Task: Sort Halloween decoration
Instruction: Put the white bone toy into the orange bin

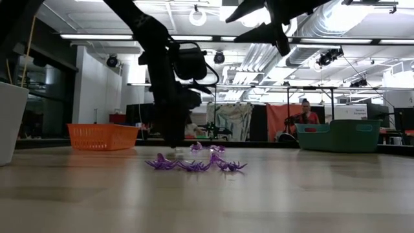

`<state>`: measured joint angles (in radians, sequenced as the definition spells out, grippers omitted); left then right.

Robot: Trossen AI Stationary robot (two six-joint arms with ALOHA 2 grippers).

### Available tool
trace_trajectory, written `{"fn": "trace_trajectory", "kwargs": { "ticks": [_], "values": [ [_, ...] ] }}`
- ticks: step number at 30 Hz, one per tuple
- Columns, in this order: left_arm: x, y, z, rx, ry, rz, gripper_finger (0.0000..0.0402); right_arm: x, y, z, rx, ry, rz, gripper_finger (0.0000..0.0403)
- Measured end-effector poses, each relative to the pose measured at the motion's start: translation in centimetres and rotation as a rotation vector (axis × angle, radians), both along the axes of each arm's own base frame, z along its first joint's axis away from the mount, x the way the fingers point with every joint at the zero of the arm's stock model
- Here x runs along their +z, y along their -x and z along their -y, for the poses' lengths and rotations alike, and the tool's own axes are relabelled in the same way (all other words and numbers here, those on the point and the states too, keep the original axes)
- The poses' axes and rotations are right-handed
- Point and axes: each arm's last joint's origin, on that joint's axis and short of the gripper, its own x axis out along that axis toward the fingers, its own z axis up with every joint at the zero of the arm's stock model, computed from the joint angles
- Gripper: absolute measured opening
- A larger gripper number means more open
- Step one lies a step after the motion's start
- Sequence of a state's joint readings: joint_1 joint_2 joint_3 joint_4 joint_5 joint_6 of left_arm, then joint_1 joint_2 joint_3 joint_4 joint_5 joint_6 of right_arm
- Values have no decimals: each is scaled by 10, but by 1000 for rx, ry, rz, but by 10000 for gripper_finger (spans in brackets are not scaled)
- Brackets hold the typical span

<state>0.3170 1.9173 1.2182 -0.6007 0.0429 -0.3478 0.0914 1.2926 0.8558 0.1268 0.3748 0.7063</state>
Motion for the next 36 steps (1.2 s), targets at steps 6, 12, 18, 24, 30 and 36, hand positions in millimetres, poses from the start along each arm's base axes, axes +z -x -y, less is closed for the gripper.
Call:
{"fn": "trace_trajectory", "kwargs": {
  "ticks": [6,12,18,24,30,36],
  "values": [
    [-6,-4,0,23,4,15,147,-1,0,0,0,1,-13,204],
    [-6,-3,-6,40,-5,25,147,-2,0,0,0,2,-17,204],
    [-5,-3,-7,37,23,34,147,-2,0,0,0,2,-19,204],
    [-14,-7,-5,36,30,13,147,-2,1,0,0,2,-20,204],
    [-23,-9,3,29,7,-29,147,-2,1,0,0,2,-22,204],
    [-24,-7,6,-21,-58,-77,122,-2,1,0,0,2,-26,204]
  ]
}}
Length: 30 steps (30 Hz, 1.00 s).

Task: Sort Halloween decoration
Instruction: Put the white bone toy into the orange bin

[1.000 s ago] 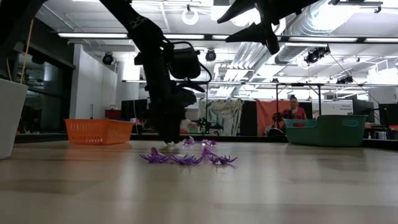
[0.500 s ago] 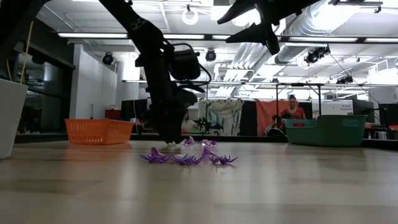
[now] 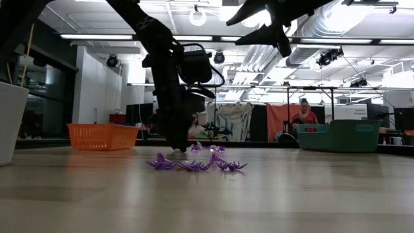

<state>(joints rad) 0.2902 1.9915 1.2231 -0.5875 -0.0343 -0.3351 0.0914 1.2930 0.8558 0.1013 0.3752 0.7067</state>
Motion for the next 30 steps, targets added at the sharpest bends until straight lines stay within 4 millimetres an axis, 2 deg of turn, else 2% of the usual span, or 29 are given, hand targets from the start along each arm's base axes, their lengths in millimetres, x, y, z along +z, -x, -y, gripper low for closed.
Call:
{"fn": "trace_trajectory", "kwargs": {
  "ticks": [12,26,30],
  "values": [
    [0,2,2,-61,1,-26,8,-1,0,0,0,1,-10,204],
    [0,2,2,-64,10,-25,3,-1,0,0,0,1,-10,204],
    [8,5,0,-60,31,3,3,-1,0,0,0,1,-10,204]
  ]
}}
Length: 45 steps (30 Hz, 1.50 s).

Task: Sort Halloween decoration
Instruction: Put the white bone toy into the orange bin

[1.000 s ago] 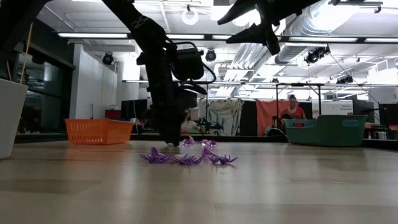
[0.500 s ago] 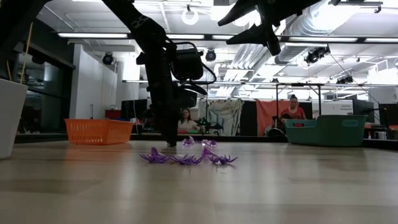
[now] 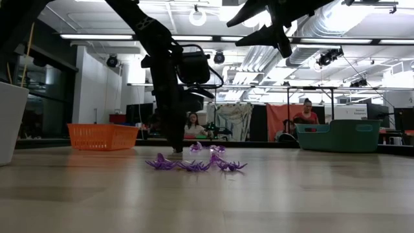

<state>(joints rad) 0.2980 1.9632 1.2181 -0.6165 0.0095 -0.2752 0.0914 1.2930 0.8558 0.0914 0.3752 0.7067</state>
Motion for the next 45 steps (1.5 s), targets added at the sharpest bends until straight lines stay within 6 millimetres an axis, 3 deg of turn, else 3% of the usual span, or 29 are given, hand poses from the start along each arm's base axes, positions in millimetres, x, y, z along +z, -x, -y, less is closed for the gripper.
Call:
{"fn": "trace_trajectory", "kwargs": {
  "ticks": [5,13,20,23,27,34,38,45],
  "values": [
    [25,13,-9,16,-11,29,3,0,0,0,0,0,0,204],
    [111,41,-19,57,-138,278,3,0,0,0,0,0,-1,204],
    [198,78,5,14,-254,664,3,0,0,0,6,19,-5,204],
    [220,97,25,-38,-292,850,3,5,-2,0,23,67,34,204],
    [230,124,53,-114,-329,1078,3,15,-4,0,47,164,110,204],
    [206,158,89,-189,-247,1309,3,31,-6,-1,75,325,227,204],
    [194,165,99,-194,-205,1371,3,34,-6,-1,80,363,244,204],
    [195,166,101,-162,-215,1404,3,34,-6,-1,81,364,242,204]
  ]
}}
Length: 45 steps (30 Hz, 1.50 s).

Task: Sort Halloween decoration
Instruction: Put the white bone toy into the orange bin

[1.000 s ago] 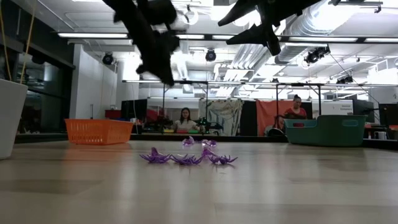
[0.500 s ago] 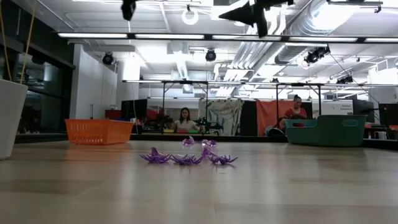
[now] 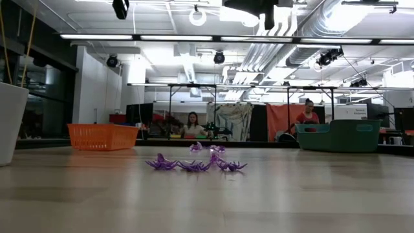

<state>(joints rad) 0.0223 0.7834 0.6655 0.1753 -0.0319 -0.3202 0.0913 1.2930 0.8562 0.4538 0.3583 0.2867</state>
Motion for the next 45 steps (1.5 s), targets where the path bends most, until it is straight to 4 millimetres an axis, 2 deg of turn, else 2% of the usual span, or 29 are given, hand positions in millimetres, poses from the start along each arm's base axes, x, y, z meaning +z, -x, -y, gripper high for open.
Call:
{"fn": "trace_trajectory", "kwargs": {
  "ticks": [7,11,14,22,27,32,37,45],
  "values": [
    [0,0,0,8,-26,-2,3,0,0,0,0,0,0,204],
    [-6,4,-7,121,-65,-77,3,0,0,0,0,0,0,204],
    [-17,10,-17,290,-50,-209,3,0,0,0,1,0,-4,204],
    [-63,31,-45,641,101,-672,3,-3,0,1,-21,-19,-25,204],
    [-83,39,-65,845,242,-852,3,-5,0,3,-42,-24,-39,204],
    [-101,31,-85,801,381,-965,3,-4,0,5,-52,-49,-31,204],
    [-124,22,-99,787,436,-1117,3,-4,0,5,-53,-52,-30,204],
    [-153,12,-107,735,451,-1290,14,-12,1,5,-60,-147,-75,204]
  ]
}}
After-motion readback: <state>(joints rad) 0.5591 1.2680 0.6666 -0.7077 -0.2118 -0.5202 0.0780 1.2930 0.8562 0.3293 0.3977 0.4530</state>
